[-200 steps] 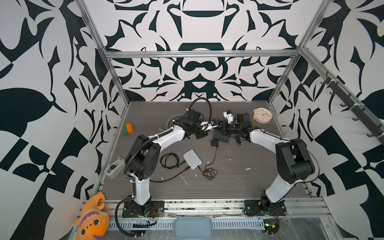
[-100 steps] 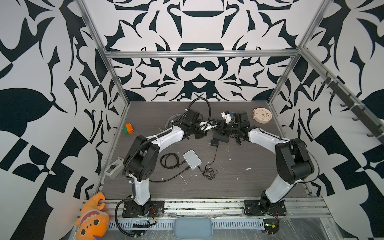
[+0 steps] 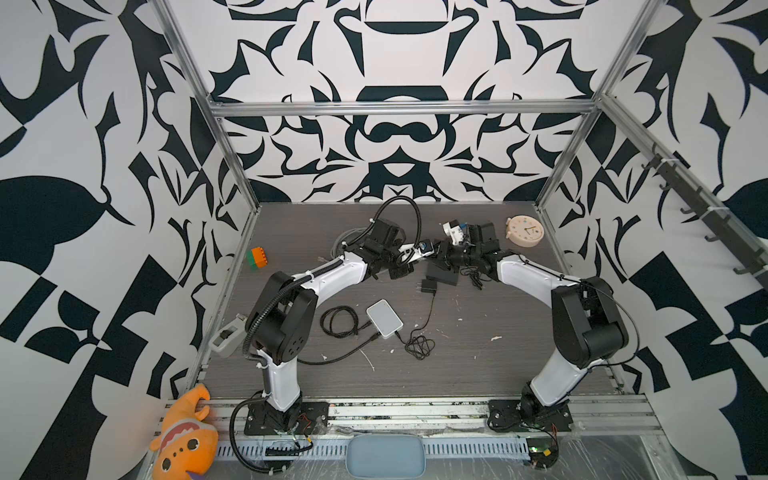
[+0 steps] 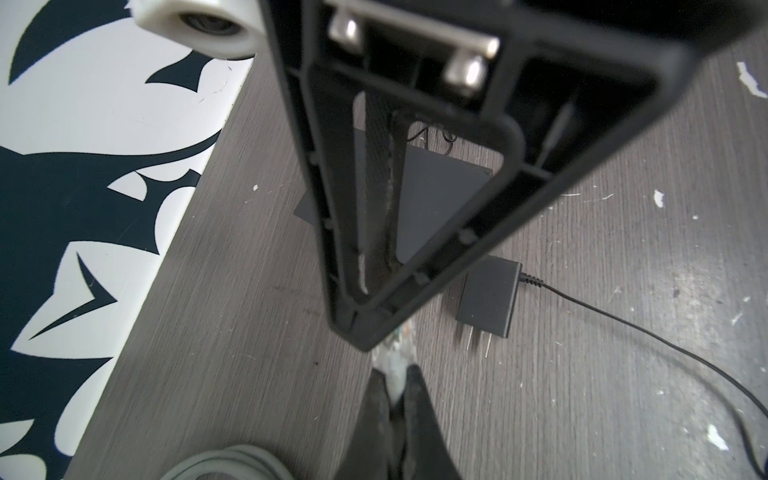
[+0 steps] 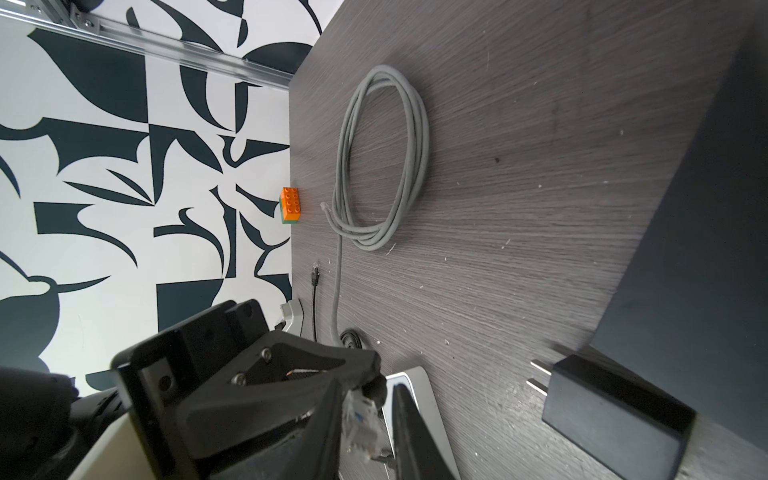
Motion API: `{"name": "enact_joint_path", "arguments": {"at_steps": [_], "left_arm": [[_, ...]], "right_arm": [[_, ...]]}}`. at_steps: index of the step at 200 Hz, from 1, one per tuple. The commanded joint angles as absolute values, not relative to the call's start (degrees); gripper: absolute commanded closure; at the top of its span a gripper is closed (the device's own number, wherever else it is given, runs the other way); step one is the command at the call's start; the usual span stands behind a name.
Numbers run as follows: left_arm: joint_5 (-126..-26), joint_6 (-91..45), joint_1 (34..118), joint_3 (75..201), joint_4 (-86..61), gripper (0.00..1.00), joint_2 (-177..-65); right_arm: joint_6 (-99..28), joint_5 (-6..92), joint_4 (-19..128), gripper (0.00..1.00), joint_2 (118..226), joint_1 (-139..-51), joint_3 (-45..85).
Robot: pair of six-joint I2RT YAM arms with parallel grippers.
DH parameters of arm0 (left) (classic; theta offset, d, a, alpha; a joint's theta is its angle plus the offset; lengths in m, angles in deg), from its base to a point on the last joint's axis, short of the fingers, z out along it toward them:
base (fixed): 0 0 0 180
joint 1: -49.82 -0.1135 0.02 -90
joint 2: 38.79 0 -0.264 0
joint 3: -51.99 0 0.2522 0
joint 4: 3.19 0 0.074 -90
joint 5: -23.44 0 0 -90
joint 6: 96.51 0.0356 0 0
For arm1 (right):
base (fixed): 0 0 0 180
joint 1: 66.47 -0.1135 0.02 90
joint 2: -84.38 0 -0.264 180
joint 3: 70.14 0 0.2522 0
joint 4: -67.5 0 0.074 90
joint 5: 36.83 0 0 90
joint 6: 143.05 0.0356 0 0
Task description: Insert the plug into the switch port
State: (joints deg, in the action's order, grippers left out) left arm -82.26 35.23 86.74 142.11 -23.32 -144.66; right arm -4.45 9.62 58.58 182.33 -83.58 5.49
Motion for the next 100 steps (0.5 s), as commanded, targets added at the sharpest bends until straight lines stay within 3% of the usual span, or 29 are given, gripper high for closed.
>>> {"name": "enact_joint_path", "arguments": {"at_steps": [1, 100], "left_arm": [[-83.62, 35.13, 86.82, 140.85, -22.35, 1.0, -142.07], [-74.95, 38.65, 88.1, 136.72, -12.76, 1.0, -141.85]], "right_arm": [[-5.11, 9.99, 59.2, 0.73, 180.01, -83.9, 7.78], [4.55, 12.49, 60.58, 0.67, 180.27, -84.03, 7.63]]}}
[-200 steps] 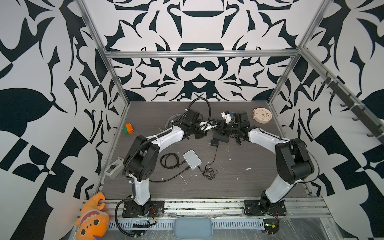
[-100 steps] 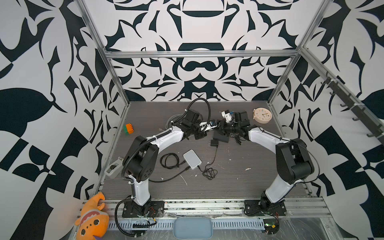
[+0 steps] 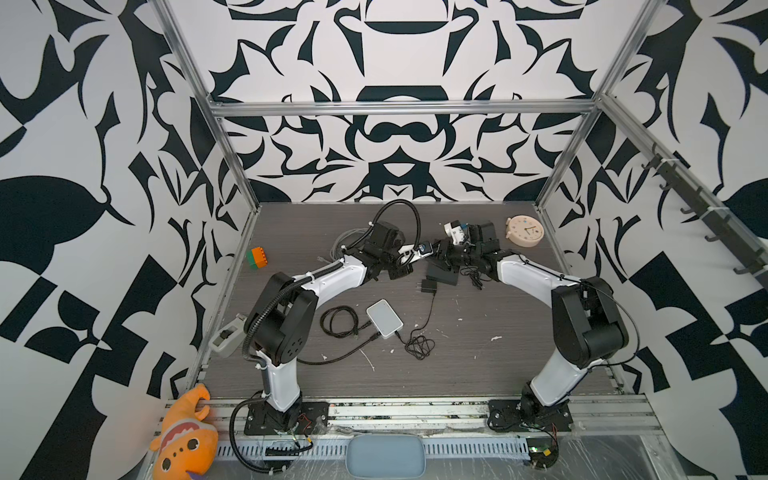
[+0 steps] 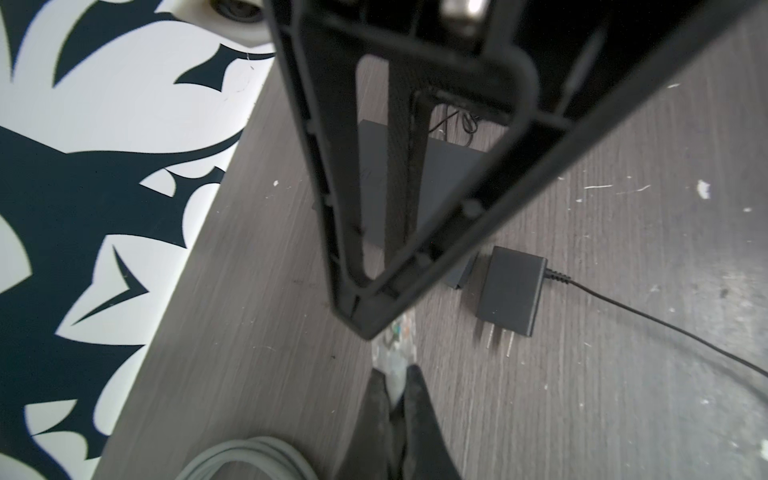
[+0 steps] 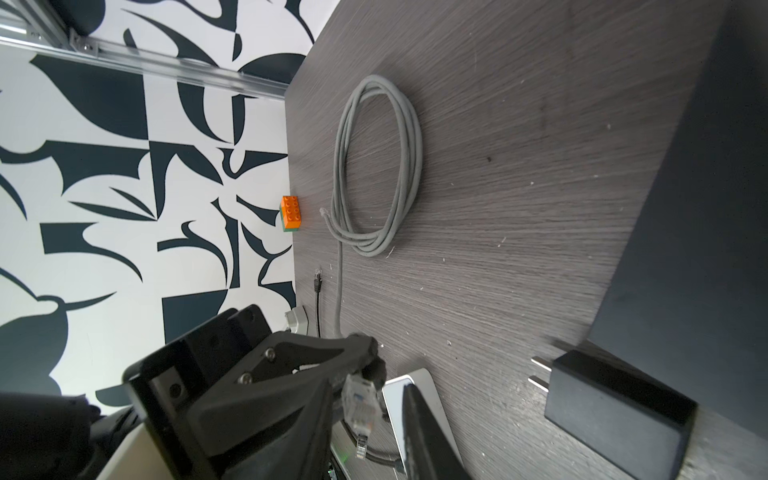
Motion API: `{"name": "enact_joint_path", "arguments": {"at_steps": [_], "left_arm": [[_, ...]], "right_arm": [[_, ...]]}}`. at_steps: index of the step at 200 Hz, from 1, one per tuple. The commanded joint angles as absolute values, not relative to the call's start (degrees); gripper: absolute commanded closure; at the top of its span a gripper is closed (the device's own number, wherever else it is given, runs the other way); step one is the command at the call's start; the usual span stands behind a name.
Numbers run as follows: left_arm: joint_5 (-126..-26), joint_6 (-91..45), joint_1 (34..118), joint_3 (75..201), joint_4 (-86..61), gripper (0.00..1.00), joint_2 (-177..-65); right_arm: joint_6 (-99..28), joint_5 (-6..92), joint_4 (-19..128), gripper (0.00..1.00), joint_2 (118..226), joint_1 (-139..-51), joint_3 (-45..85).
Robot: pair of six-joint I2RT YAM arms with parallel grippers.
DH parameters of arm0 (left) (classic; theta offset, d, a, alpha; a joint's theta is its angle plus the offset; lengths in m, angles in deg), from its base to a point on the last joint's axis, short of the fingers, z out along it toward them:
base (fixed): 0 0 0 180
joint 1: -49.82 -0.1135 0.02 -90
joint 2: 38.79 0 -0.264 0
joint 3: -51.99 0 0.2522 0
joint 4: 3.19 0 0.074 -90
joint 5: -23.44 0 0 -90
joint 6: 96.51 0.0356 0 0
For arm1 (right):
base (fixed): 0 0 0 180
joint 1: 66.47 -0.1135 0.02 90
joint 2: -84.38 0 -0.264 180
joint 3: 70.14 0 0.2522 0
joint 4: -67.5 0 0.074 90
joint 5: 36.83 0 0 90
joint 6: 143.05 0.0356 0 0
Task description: Insert the plug into the switch port
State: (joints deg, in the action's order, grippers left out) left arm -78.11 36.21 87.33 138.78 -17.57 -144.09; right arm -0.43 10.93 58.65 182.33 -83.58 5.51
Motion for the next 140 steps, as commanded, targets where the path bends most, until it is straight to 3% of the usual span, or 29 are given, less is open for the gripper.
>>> {"name": "enact_joint_path", "arguments": {"at_steps": [1, 35, 72, 140], "left_arm": [[-74.71, 38.66, 88.21, 136.61, -12.48, 1.0, -141.82], [-68.49, 43.49, 89.84, 134.44, -6.75, 1.0, -142.56], [-67.23, 44.29, 90.35, 133.12, -2.87, 1.0, -142.68], [-65.1, 46.34, 91.47, 130.62, 2.9, 1.0, -142.37]], "right_arm": [[4.89, 12.53, 60.85, 0.67, 180.27, -84.04, 7.49], [15.93, 14.48, 68.39, 0.67, 179.71, -84.12, 3.29], [9.65, 15.43, 64.21, 0.67, 178.68, -83.74, 5.22], [13.76, 15.63, 65.97, 0.67, 178.94, -83.26, 4.04]]}}
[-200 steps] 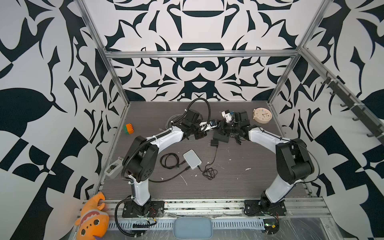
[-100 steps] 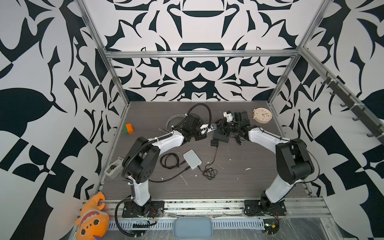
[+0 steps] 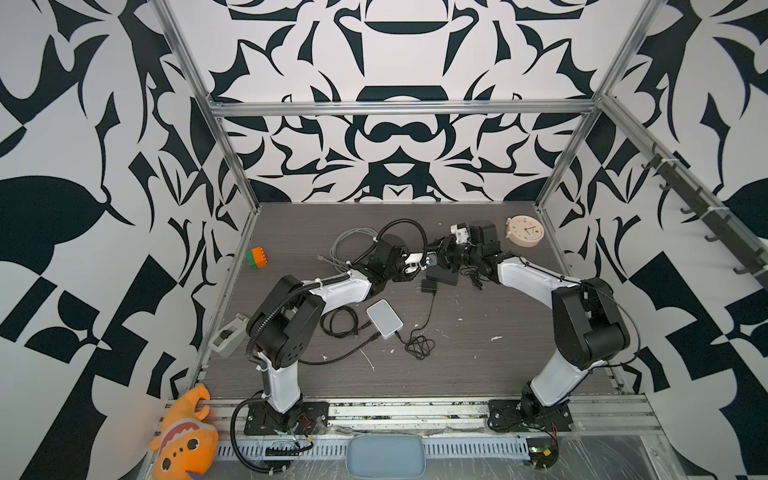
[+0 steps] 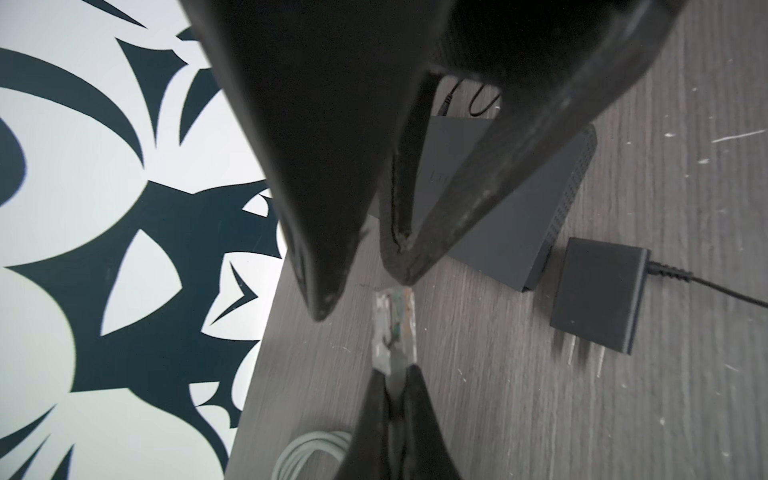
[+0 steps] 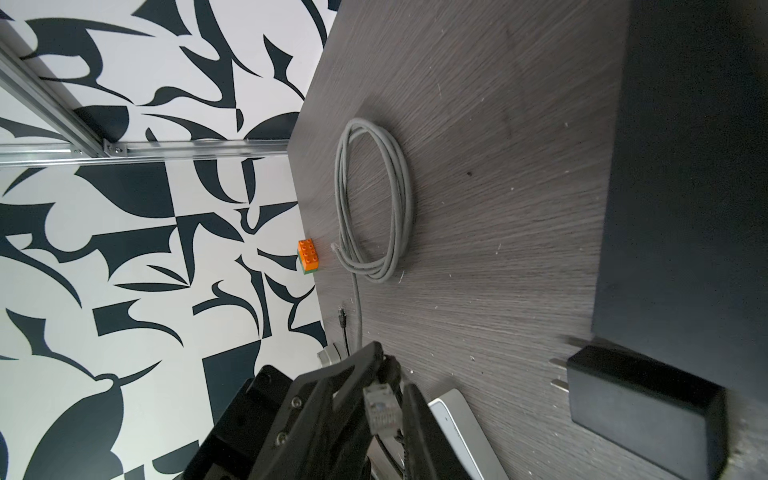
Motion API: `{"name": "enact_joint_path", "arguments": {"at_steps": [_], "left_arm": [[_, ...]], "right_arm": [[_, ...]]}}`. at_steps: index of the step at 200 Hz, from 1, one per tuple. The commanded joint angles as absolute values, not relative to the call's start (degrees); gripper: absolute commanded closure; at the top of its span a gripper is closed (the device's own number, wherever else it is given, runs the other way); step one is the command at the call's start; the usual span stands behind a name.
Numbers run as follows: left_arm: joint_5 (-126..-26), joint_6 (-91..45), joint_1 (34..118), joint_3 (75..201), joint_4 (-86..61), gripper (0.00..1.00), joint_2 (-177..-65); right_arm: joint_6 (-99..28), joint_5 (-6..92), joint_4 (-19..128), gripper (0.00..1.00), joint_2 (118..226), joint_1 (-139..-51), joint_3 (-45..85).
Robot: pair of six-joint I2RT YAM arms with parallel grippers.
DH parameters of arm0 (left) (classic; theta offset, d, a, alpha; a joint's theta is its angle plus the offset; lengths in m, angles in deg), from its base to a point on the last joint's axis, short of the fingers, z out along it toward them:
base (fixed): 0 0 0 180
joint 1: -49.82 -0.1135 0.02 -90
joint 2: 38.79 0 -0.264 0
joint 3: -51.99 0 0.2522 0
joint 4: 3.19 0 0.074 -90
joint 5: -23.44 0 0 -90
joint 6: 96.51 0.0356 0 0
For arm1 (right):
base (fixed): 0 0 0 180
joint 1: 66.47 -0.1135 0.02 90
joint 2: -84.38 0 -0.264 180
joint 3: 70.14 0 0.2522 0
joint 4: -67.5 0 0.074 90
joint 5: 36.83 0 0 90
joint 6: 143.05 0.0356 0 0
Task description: Insert the plug into the switch port
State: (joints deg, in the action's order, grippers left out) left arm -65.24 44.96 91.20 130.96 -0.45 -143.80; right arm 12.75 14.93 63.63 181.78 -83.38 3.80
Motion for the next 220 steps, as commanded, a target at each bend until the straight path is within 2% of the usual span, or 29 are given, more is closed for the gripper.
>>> {"name": "enact_joint_path", "arguments": {"at_steps": [1, 43, 70, 110, 128, 158, 198, 220], "left_arm": [[-65.17, 46.28, 91.47, 130.61, 2.87, 1.0, -142.35], [-66.81, 44.76, 91.48, 130.89, 1.08, 1.0, -141.36], [-67.92, 43.53, 91.48, 130.96, -0.04, 1.0, -140.75], [-70.57, 41.48, 91.25, 132.18, -2.82, 1.0, -140.66], [-72.29, 40.22, 90.8, 132.63, -3.59, 1.0, -140.54], [-73.04, 39.52, 90.42, 133.14, -4.01, 1.0, -140.61], [-75.94, 36.67, 89.77, 134.06, -5.75, 1.0, -140.71], [-79.84, 34.51, 88.59, 134.45, -6.88, 1.0, -140.31]], "right_arm": [[13.75, 15.64, 65.96, 0.67, 178.92, -83.26, 4.08], [13.31, 14.69, 66.59, 0.76, 179.59, -84.05, 4.43], [12.61, 14.42, 66.74, 0.85, 179.56, -84.05, 4.29], [11.2, 13.52, 67.1, 0.85, 179.56, -84.05, 4.22], [10.84, 12.57, 67.8, 0.82, 179.18, -84.05, 3.94], [9.42, 11.8, 67.35, 0.81, 178.45, -84.05, 3.83], [8.91, 10.58, 67.8, 0.88, 178.16, -84.05, 3.56], [7.64, 10.0, 67.78, 0.8, 177.76, -84.05, 3.29]]}}
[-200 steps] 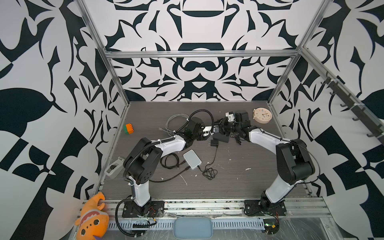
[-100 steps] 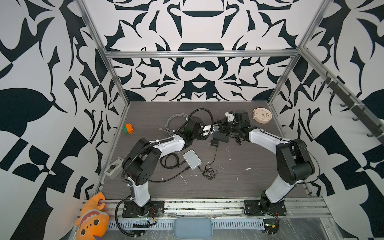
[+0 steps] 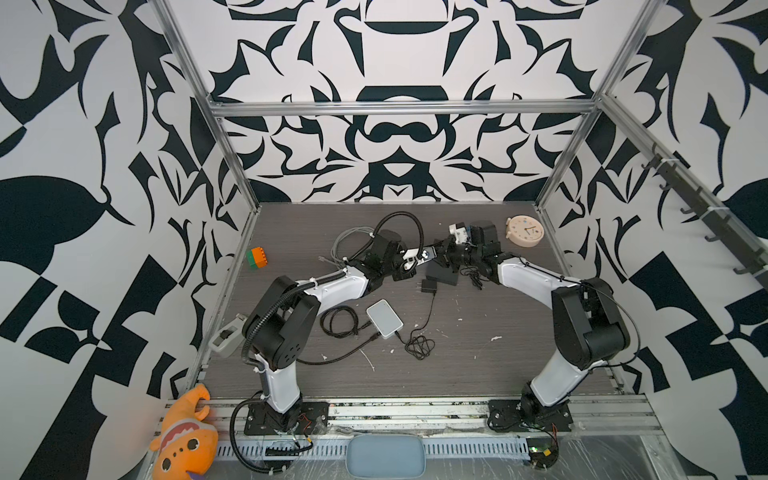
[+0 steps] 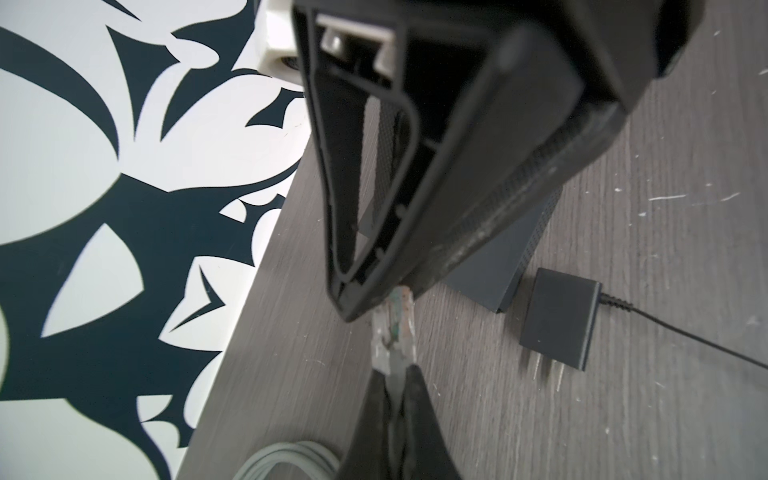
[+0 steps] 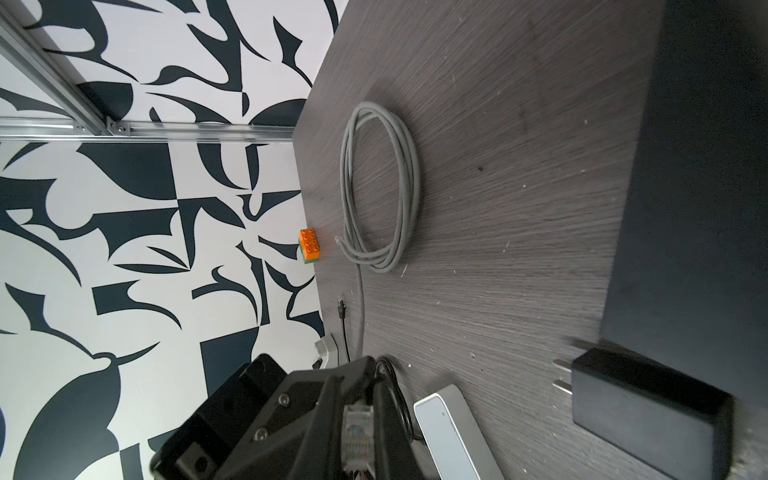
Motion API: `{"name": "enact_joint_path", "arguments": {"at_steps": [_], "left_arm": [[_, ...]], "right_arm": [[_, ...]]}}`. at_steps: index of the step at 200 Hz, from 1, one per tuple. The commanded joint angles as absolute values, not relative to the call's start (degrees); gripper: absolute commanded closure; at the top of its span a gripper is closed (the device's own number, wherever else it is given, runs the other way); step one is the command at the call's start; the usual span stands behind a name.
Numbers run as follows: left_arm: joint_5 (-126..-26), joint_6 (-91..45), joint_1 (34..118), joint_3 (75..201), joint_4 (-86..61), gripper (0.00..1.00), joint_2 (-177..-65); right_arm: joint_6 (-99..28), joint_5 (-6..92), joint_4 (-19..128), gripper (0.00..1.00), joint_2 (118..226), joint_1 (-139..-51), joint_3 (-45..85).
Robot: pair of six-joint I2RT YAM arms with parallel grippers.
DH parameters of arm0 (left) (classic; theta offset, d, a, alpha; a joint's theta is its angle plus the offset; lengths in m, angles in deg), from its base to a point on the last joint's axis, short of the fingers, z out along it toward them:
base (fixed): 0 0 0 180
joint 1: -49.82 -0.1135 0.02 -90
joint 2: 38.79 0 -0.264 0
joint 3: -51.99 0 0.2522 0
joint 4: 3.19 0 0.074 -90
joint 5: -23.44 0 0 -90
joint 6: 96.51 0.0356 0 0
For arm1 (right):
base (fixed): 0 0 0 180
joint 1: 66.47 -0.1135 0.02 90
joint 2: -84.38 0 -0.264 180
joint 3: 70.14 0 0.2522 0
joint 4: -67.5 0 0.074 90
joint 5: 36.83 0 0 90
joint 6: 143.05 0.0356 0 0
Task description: Insert the plug into the switch port
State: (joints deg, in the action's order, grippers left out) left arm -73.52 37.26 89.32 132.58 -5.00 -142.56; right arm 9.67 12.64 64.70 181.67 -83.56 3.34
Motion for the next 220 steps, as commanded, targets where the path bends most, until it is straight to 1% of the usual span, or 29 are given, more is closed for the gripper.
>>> {"name": "enact_joint_path", "arguments": {"at_steps": [1, 18, 48, 76, 113, 161, 184, 196, 209, 220], "left_arm": [[-79.84, 34.48, 88.58, 134.42, -6.9, 1.0, -140.31], [-80.01, 34.45, 88.49, 134.52, -7.44, 1.0, -140.18], [-80.25, 34.4, 88.41, 134.74, -7.84, 1.0, -140.12], [-80.79, 34.1, 88.4, 135.07, -8.06, 1.0, -140.31], [-82.05, 33.31, 88.01, 135.63, -9.0, 1.0, -140.39], [-87.84, 29.18, 85.8, 136.68, -11.13, 1.0, -140.17], [-94.74, 27.59, 84.06, 138.88, -16.29, 0.84, -140.61], [-100.0, 27.36, 82.68, 140.81, -20.41, 0.76, -141.38], [-104.36, 27.16, 81.34, 142.89, -24.56, 0.71, -142.37], [-107.6, 27.25, 80.42, 144.22, -27.3, 0.68, -143.19]], "right_arm": [[7.62, 9.96, 67.75, 0.79, 177.74, -84.05, 3.25], [7.09, 9.68, 67.45, 0.77, 177.54, -84.05, 3.21], [7.0, 8.97, 67.46, 0.75, 177.7, -84.13, 3.36], [6.73, 8.43, 67.4, 0.75, 177.98, -84.44, 3.56], [5.8, 8.06, 66.77, 0.87, 177.83, -84.67, 3.71], [1.74, 7.62, 64.59, 0.93, 177.28, -84.67, 4.27], [-3.61, 6.87, 63.93, 0.93, 177.02, -84.67, 4.7], [-7.76, 6.01, 63.03, 0.93, 177.06, -84.67, 5.33], [-12.13, 4.94, 61.77, 0.93, 177.18, -84.67, 5.92], [-14.9, 3.69, 61.79, 0.93, 177.6, -84.67, 6.2]]}}
